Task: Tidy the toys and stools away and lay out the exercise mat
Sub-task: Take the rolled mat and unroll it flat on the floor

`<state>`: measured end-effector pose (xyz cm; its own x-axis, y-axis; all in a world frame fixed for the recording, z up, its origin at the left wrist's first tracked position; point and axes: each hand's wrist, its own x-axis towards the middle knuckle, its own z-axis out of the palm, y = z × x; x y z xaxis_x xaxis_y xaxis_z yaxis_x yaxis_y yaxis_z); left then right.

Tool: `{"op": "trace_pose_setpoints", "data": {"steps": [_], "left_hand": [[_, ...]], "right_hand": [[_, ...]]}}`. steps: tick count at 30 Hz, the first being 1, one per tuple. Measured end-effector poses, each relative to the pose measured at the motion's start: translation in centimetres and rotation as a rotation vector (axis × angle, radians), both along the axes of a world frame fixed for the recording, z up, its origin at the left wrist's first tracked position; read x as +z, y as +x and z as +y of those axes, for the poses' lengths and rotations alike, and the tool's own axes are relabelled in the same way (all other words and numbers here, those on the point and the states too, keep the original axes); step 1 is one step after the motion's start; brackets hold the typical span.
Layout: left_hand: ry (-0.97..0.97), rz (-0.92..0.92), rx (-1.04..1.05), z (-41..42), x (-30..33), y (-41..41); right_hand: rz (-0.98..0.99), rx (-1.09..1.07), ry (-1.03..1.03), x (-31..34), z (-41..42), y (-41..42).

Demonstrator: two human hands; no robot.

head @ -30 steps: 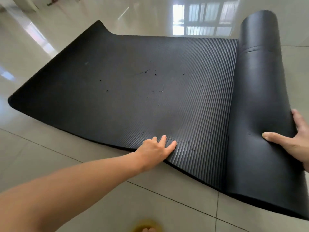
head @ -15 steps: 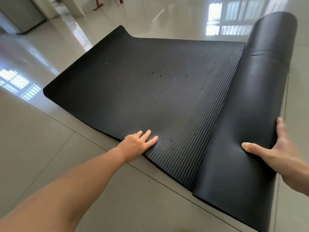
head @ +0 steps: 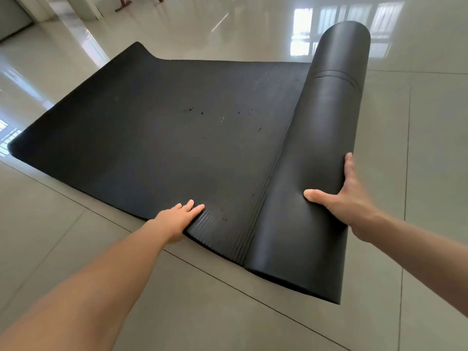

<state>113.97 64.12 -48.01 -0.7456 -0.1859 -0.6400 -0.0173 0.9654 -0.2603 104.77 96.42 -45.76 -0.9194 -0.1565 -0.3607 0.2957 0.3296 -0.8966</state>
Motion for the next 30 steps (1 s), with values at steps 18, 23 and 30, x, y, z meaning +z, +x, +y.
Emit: {"op": "trace_pose_setpoints", "data": {"steps": [18, 23, 30], "left_hand": [[1.150, 0.504, 0.362, 26.7, 3.2, -8.5], [1.519, 0.380, 0.389, 32.2, 4.9, -7.9], [1.213, 0.365, 0.598, 37.8, 4.0, -9.0]], "right_hand": [[0.203, 0.198, 0.499, 4.5, 11.4, 0.2], [0.094, 0.032, 0.550, 3.1, 14.6, 0.7], [-0.167, -0.099, 0.298, 2.5, 21.2, 1.5]]}}
